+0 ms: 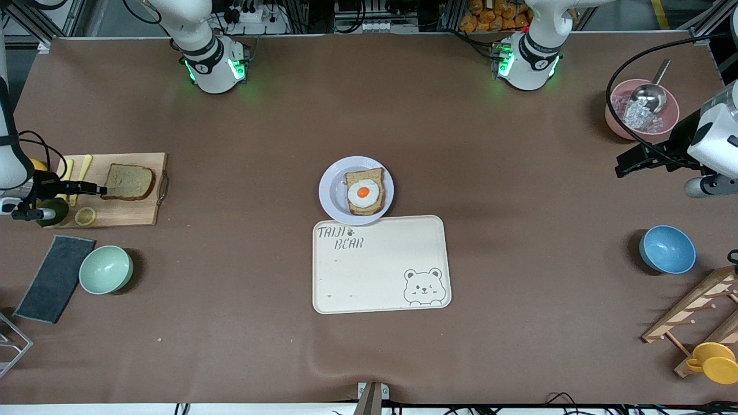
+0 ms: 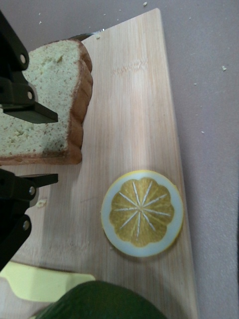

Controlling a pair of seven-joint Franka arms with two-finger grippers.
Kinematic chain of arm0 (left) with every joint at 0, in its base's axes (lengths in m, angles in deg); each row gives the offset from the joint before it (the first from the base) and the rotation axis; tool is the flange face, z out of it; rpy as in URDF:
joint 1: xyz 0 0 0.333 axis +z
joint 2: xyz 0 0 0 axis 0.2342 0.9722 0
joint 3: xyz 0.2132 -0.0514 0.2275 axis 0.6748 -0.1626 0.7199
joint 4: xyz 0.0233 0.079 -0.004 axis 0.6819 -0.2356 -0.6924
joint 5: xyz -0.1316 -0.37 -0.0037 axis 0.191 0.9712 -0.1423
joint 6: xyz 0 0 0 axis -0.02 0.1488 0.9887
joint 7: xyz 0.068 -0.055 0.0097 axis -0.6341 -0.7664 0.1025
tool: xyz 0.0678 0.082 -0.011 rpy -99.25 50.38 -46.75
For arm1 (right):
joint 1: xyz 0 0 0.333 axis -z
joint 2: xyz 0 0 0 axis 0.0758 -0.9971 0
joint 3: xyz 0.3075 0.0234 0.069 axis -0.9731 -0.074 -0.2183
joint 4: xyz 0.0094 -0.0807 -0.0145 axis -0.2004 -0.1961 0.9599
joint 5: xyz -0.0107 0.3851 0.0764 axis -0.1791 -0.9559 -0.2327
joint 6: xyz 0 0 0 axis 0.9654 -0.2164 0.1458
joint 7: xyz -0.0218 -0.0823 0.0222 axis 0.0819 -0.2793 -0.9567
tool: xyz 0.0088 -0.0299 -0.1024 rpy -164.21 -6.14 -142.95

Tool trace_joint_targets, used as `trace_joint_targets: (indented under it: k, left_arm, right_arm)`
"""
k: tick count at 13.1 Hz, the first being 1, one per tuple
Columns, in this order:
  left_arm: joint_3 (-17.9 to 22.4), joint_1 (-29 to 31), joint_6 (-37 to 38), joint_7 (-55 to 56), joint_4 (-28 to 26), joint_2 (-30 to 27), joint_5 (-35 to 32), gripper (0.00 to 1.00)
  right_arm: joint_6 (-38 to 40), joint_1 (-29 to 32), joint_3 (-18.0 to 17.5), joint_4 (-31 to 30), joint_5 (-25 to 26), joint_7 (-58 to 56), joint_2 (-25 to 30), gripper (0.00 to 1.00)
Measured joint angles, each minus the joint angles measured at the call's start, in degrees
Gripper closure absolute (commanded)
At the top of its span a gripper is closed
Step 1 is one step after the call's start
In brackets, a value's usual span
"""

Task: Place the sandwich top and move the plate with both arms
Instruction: 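Lower the right gripper and grasp the bread slice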

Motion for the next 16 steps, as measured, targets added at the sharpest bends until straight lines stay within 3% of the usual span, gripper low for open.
trace_joint_targets:
  k: [2,3,4,5,16]
  left_arm:
    - [0.01,0.0,0.0,0.0,-0.01,0.03,0.0,0.0]
    - [0.01,0.02,0.0,0.0,-0.01,0.05,0.0,0.0]
    - [0.01,0.03,0.0,0.0,-0.02,0.05,0.0,0.0]
    - [0.01,0.03,0.0,0.0,-0.02,0.05,0.0,0.0]
    - [0.01,0.05,0.0,0.0,0.03,-0.02,0.0,0.0]
  right_arm:
    - [-1.02,0.0,-0.11,-1.28,-1.22,-0.01,-0.07,0.56]
    - [-1.47,0.0,-0.15,-1.93,-1.48,-0.02,-0.09,0.7]
    - [-1.98,0.0,-0.15,-2.39,-1.64,-0.02,-0.09,0.9]
    - [-2.09,0.01,-0.15,-2.42,-1.74,-0.03,-0.07,1.0]
    - [-0.79,-0.03,-0.62,-1.48,-1.88,-3.29,0.28,1.0]
